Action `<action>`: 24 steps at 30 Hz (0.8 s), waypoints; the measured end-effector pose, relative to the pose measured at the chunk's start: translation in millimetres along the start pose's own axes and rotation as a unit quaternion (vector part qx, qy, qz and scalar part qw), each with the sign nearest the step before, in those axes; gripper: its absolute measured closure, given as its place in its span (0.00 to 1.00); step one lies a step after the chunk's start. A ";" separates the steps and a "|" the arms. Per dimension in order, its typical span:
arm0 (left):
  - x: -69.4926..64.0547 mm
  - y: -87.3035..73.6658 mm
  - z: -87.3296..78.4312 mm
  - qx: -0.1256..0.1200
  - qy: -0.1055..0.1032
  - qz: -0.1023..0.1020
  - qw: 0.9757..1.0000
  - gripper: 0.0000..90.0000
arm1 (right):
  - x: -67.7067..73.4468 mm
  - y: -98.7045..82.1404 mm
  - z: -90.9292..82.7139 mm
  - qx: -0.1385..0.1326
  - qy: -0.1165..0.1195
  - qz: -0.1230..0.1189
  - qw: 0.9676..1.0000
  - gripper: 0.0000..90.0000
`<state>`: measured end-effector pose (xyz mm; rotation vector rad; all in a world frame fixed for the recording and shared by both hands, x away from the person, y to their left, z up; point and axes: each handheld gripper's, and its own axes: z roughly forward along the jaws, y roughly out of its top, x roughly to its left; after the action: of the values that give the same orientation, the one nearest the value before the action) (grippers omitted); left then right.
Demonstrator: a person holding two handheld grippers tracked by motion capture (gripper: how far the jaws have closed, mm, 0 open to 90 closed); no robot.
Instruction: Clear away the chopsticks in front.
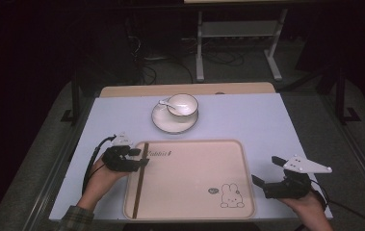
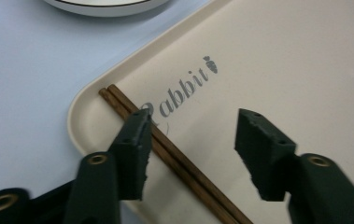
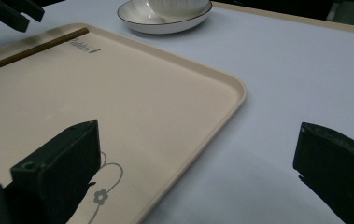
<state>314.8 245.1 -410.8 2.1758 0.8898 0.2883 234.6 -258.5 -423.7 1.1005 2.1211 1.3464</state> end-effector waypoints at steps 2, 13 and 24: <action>-0.5 -3.0 -3.5 -0.006 -0.001 -0.001 1.000 0.41 | 0.9 0.4 0.4 0.000 0.002 0.000 1.000 0.00; -5.0 -41.7 -35.3 -0.052 0.014 -0.017 0.998 0.25 | 4.2 1.3 2.0 -0.002 0.011 -0.005 1.000 0.00; -5.4 -59.0 -39.8 -0.053 0.022 -0.017 0.998 0.19 | 6.8 1.8 4.3 0.001 0.017 -0.012 1.000 0.00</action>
<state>262.9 291.8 -425.4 2.0624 0.9131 0.3595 234.1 -250.3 -423.5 1.0574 2.1522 1.3623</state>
